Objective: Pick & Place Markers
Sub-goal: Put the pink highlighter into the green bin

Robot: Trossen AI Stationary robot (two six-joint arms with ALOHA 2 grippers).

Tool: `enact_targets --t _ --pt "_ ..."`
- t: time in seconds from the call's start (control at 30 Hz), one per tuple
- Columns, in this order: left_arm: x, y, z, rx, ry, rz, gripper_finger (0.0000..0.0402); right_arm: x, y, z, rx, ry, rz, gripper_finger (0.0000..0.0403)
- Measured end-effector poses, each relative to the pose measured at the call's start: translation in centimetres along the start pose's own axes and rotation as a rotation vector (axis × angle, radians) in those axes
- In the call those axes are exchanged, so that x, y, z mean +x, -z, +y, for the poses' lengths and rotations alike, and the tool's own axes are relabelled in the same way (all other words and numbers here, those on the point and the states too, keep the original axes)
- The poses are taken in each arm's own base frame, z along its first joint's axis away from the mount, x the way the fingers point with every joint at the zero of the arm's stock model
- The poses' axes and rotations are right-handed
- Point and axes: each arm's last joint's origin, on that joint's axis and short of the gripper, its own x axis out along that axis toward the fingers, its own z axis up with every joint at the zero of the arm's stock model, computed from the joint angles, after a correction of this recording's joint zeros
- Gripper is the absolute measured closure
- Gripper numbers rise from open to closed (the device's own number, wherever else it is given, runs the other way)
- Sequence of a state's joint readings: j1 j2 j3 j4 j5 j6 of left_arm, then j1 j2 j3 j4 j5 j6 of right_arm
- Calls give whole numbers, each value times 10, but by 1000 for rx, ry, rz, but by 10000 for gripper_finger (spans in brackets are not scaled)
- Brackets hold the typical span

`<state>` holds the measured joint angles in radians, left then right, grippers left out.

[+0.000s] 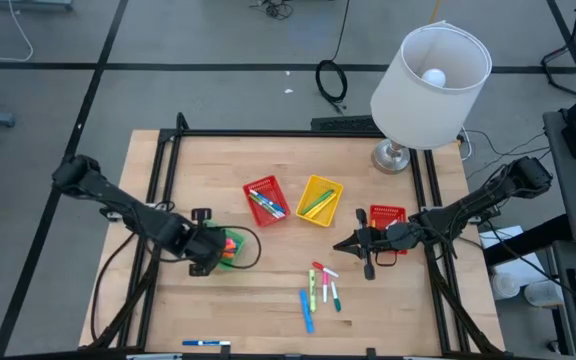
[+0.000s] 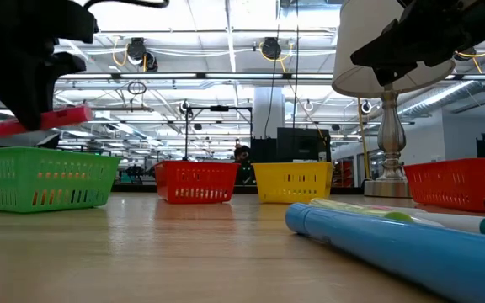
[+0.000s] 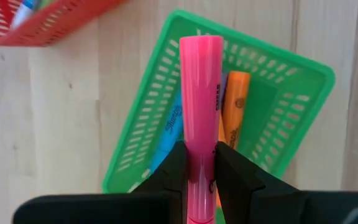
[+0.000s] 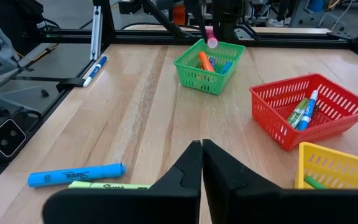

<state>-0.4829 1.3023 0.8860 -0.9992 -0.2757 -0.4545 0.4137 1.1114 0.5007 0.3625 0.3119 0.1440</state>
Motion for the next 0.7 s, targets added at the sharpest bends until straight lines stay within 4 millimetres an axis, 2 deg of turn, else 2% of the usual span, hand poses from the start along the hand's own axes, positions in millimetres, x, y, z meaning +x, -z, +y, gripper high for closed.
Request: enact_targets --t 0.33,0.53,0.7 --pt "5 -4 7 -38 23 34 347 0 0 0 0 0 0 403" --pt "6 -5 7 -18 22 34 311 0 0 0 1 0 0 403" --pt "6 -5 7 -35 21 34 306 0 0 0 0 0 0 403"
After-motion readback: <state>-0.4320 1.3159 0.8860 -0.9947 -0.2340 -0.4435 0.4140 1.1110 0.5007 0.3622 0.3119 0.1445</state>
